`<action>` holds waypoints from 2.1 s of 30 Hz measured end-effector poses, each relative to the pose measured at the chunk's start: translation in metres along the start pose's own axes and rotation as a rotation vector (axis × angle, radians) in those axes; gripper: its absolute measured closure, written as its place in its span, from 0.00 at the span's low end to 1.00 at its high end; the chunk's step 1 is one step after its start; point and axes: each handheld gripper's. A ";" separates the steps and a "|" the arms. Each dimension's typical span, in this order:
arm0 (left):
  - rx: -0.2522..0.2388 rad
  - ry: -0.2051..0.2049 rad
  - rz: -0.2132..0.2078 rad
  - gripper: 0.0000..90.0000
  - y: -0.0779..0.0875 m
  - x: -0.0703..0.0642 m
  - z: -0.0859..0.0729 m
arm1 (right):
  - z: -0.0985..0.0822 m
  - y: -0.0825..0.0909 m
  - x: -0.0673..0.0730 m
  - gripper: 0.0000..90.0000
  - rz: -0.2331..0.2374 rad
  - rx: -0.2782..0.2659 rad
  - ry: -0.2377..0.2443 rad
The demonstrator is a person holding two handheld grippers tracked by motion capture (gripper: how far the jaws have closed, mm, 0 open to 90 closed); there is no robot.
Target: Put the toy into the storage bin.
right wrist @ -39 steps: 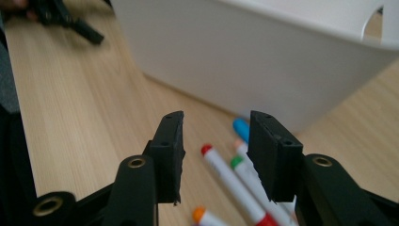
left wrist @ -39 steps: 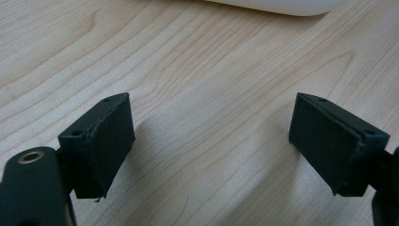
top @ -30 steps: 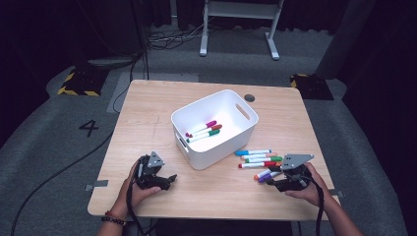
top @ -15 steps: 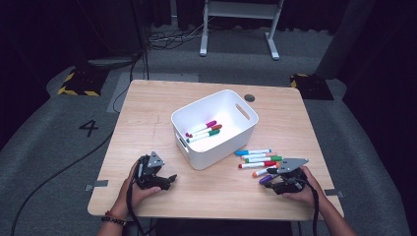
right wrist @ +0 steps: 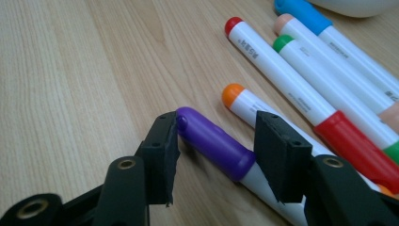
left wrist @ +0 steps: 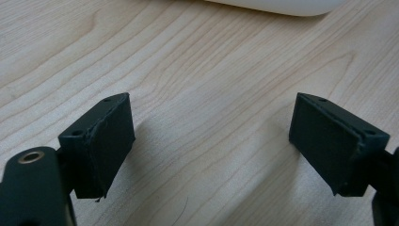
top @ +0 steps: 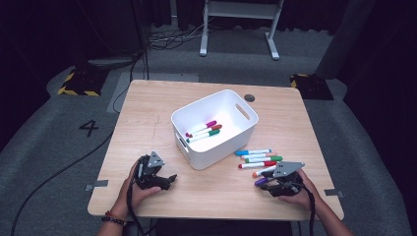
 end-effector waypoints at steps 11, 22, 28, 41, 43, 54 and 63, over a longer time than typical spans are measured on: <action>-0.001 -0.002 0.003 0.16 0.000 0.000 0.000 | 0.003 -0.008 0.015 0.70 0.054 -0.002 -0.018; -0.001 -0.001 0.003 0.16 0.000 0.000 0.000 | 0.007 -0.009 0.018 0.83 0.067 0.016 -0.005; 0.000 0.000 0.000 0.16 0.000 0.000 0.000 | 0.007 -0.004 0.015 0.84 0.066 -0.032 -0.048; 0.000 -0.001 0.002 0.16 0.000 0.000 0.000 | 0.037 0.034 0.010 0.84 0.049 -0.218 -0.060; 0.000 0.000 0.001 0.16 0.000 0.000 0.000 | 0.043 0.039 0.007 0.84 0.046 -0.242 -0.058; 0.000 -0.001 0.002 0.16 0.000 0.000 0.000 | 0.077 0.064 -0.003 0.84 0.010 -0.370 -0.060; 0.000 -0.001 0.002 0.16 0.000 0.000 0.000 | 0.118 0.070 -0.003 0.84 0.003 -0.403 -0.041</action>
Point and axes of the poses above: each handheld gripper's, and its own axes: y roughly backward along the jaws, z roughly out of its top, x roughly to its left, and after that the axes turned 6 degrees about -x, right-handed
